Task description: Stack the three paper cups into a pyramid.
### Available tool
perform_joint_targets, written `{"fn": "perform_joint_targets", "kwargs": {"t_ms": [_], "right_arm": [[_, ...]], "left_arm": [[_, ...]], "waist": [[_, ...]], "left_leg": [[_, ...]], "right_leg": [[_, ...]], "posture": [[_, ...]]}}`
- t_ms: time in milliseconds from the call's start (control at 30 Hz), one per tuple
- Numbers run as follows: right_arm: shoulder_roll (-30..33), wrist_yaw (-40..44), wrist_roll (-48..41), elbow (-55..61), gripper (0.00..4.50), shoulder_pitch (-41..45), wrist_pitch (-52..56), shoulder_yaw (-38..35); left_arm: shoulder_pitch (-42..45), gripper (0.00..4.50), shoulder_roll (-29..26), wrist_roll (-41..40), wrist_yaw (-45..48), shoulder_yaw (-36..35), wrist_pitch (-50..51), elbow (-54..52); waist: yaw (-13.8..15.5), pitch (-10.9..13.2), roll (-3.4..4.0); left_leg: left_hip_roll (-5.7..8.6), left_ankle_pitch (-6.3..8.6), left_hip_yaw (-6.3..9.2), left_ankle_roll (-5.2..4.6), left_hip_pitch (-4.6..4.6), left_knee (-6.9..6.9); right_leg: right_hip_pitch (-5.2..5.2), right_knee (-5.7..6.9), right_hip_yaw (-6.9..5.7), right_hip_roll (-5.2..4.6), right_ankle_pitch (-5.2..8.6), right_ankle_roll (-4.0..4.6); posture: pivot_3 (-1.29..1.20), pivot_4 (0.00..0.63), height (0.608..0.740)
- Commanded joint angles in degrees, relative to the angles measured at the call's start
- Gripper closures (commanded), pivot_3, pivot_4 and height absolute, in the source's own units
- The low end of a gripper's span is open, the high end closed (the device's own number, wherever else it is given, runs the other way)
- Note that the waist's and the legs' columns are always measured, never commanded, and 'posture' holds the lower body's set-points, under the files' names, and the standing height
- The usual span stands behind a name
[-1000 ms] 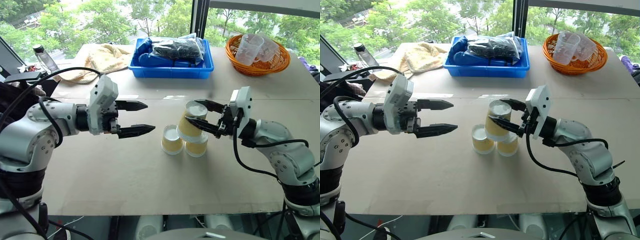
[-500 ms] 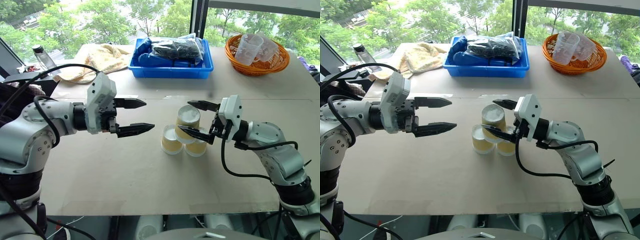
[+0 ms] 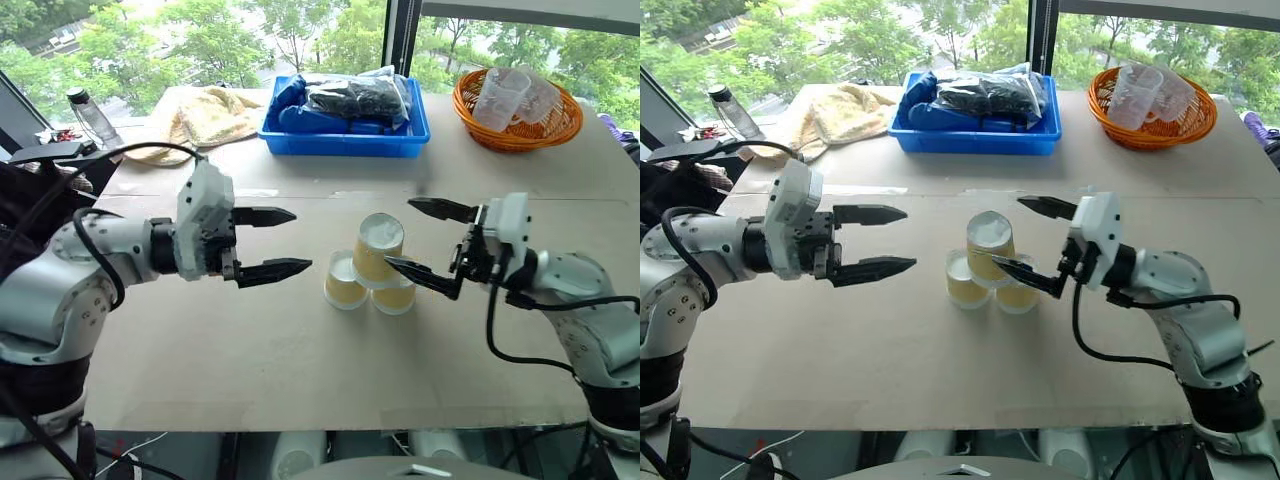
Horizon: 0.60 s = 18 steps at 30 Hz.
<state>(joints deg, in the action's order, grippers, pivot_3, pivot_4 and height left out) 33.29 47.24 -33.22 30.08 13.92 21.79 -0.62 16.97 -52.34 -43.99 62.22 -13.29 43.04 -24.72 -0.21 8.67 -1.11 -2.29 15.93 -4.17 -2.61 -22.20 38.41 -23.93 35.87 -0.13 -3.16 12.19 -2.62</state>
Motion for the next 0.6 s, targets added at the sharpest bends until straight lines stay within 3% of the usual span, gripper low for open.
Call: {"fn": "perform_joint_targets", "kwargs": {"t_ms": [33, 167, 300, 500, 600], "right_arm": [[3.65, 1.75, -6.72, 4.26, 0.03, -3.22, 1.93, -8.0], [5.35, 2.63, -6.69, -0.03, 0.03, -11.21, 1.79, -12.25], [4.36, 6.16, 0.69, -11.58, 0.03, -16.9, -7.02, -11.08], [-0.61, 10.28, 8.72, -31.83, 0.03, -16.18, -23.28, -8.79], [-1.66, 11.67, 9.86, -36.47, 0.03, -15.15, -26.99, -8.23]], "left_arm": [[-4.74, 0.0, 1.14, -0.99, -0.35, -7.06, -4.35, -2.5], [-12.73, 0.0, 5.37, 4.47, -4.5, -8.51, -9.9, -0.63], [-19.9, 0.0, 10.72, 11.4, -9.48, -4.62, -15.61, 1.41], [-26.42, 0.0, 18.79, 21.04, -16.01, 2.62, -25.21, 2.77], [-27.62, 0.0, 20.9, 23.3, -17.07, 4.32, -28.32, 5.63]], "waist": [[-0.16, 0.01, -0.02], [-0.08, -0.02, -0.04], [-0.09, -0.02, -0.05], [-0.21, -0.05, -0.09], [-0.16, -0.06, -0.07]], "left_leg": [[-0.02, 0.0, 0.0, 0.0, 0.0, 0.0], [-0.02, 0.01, 0.06, -0.02, 0.18, -0.04], [-0.01, 0.01, 0.02, -0.03, 0.31, -0.04], [0.02, 0.01, -0.09, -0.03, 0.35, 0.04], [0.01, 0.01, -0.07, -0.03, 0.38, 0.01]], "right_leg": [[-0.01, 0.02, 0.0, 0.0, 0.0, -0.01], [0.12, 0.05, -0.06, 0.06, 0.12, 0.21], [0.26, 0.05, -0.03, 0.03, 0.12, 0.23], [0.29, 0.04, 0.16, -0.01, 0.1, 0.24], [0.29, 0.07, 0.14, 0.02, 0.09, 0.26]], "posture": [[0.0, 0.15, 0.733], [0.0, 0.15, 0.733], [0.0, 0.15, 0.733], [0.0, 0.15, 0.733], [0.0, 0.15, 0.733]]}}
